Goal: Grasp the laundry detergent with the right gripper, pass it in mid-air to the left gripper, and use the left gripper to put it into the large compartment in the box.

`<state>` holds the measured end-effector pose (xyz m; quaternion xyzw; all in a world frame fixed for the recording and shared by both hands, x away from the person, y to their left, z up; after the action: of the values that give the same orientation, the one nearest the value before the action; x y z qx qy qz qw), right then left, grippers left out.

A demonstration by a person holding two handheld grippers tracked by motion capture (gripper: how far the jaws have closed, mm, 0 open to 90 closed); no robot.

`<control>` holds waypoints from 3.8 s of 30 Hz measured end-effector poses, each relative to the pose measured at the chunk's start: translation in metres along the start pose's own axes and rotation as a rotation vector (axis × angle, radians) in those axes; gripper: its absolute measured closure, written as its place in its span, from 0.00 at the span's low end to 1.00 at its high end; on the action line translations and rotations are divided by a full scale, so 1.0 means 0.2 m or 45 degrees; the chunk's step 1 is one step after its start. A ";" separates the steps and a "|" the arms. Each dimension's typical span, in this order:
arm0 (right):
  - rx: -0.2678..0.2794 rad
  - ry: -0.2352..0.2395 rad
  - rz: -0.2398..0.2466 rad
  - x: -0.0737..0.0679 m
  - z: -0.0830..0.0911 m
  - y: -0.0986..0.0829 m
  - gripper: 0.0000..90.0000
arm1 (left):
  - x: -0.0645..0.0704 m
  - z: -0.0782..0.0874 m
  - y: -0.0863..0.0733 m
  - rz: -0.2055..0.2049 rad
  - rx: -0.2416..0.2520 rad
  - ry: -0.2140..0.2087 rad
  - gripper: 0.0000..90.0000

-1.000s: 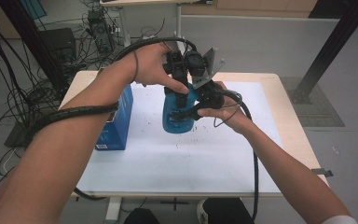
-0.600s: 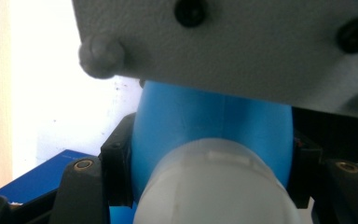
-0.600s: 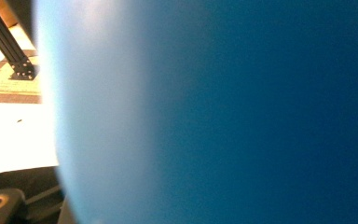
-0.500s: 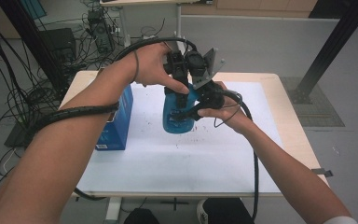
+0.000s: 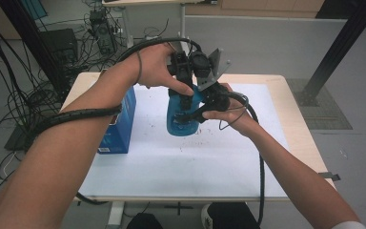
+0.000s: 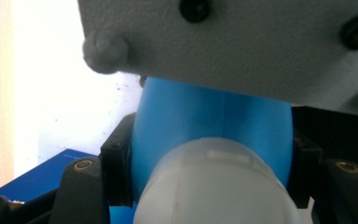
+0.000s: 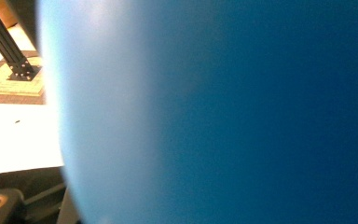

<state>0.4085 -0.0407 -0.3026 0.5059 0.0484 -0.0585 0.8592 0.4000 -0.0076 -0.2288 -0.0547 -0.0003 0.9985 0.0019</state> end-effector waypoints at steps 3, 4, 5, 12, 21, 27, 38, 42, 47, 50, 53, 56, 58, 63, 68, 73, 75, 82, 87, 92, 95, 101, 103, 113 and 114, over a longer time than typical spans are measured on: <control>-0.005 -0.001 -0.009 0.00 0.00 0.00 0.47 | 0.00 0.00 0.00 0.001 0.003 -0.001 0.41; -0.005 -0.001 -0.010 0.00 0.00 0.00 0.47 | 0.00 0.00 0.00 0.001 0.003 -0.001 0.41; -0.006 -0.002 -0.009 0.00 0.00 0.00 0.47 | 0.00 0.00 0.00 0.001 0.003 -0.004 0.41; -0.005 0.000 -0.007 0.00 0.01 0.00 0.47 | 0.00 0.00 0.00 0.007 0.012 -0.004 0.41; -0.001 -0.001 -0.011 0.00 0.01 -0.01 0.46 | 0.00 0.00 0.01 0.005 0.017 -0.003 0.41; -0.008 -0.002 -0.013 0.00 0.01 -0.01 0.46 | 0.00 -0.01 0.01 0.006 0.019 -0.005 0.41; 0.002 -0.001 -0.012 0.00 0.01 -0.01 0.46 | 0.00 0.00 0.01 0.008 0.024 -0.003 0.41; 0.005 -0.001 -0.012 -0.01 0.01 -0.01 0.46 | 0.01 0.00 0.00 0.011 0.022 -0.004 0.41; 0.006 0.001 -0.013 -0.01 0.01 -0.01 0.46 | 0.01 0.01 0.01 0.017 0.023 -0.010 0.41; 0.007 0.001 -0.015 -0.01 0.01 -0.01 0.46 | 0.01 0.01 0.01 0.017 0.026 -0.006 0.41; 0.009 0.002 -0.015 -0.01 0.02 -0.01 0.46 | 0.01 0.01 0.01 0.020 0.020 -0.010 0.41; 0.016 0.003 -0.017 -0.01 0.02 -0.01 0.45 | 0.01 0.01 0.01 0.023 0.021 -0.010 0.41; 0.015 0.005 -0.026 -0.02 0.02 -0.01 0.45 | 0.01 0.01 0.01 0.029 0.025 -0.010 0.41; 0.023 0.007 -0.043 -0.02 0.03 -0.01 0.42 | 0.01 0.01 0.01 0.024 0.015 -0.006 0.41; 0.025 -0.010 -0.063 -0.01 0.04 -0.03 0.36 | 0.01 0.02 0.02 0.036 0.020 -0.003 0.41; 0.048 -0.044 -0.100 0.01 0.05 -0.05 0.30 | 0.01 0.03 0.02 0.042 0.011 0.003 0.41; 0.050 -0.054 -0.100 0.01 0.07 -0.05 0.29 | 0.00 0.03 0.01 0.051 0.000 0.006 0.41; -0.014 -0.145 -0.144 0.03 0.16 -0.13 0.28 | -0.02 0.06 -0.04 0.128 -0.016 0.017 0.41; -0.067 -0.181 -0.267 0.04 0.24 -0.21 0.16 | -0.03 0.11 -0.09 0.220 -0.029 0.018 0.41; -0.114 -0.294 -0.358 0.04 0.36 -0.28 0.08 | -0.06 0.16 -0.15 0.324 -0.056 0.050 0.41; -0.176 -0.367 -0.361 0.04 0.43 -0.31 0.07 | -0.08 0.20 -0.19 0.389 -0.069 0.067 0.41; -0.291 -0.449 -0.339 0.00 0.55 -0.34 0.07 | -0.12 0.31 -0.29 0.554 -0.077 0.103 0.41; -0.317 -0.476 -0.341 -0.01 0.58 -0.35 0.06 | -0.14 0.35 -0.33 0.617 -0.069 0.117 0.41; -0.432 -0.584 -0.334 -0.06 0.72 -0.38 0.06 | -0.22 0.61 -0.54 1.020 -0.059 0.191 0.41; -0.439 -0.589 -0.336 -0.07 0.73 -0.38 0.06 | -0.23 0.64 -0.56 1.063 -0.056 0.203 0.42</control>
<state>0.3876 -0.2045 -0.2959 0.3153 -0.0738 -0.2738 0.9056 0.4323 0.1048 -0.0970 -0.1273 0.0008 0.9059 -0.4038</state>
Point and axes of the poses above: each handheld gripper's, and its own axes: z roughly backward along the jaws, y roughly out of its top, x roughly to its right, the point moved 8 cm from there along -z, roughly forward along the jaws, and after that the axes turned 12 degrees about -z, right-handed, at the moved point
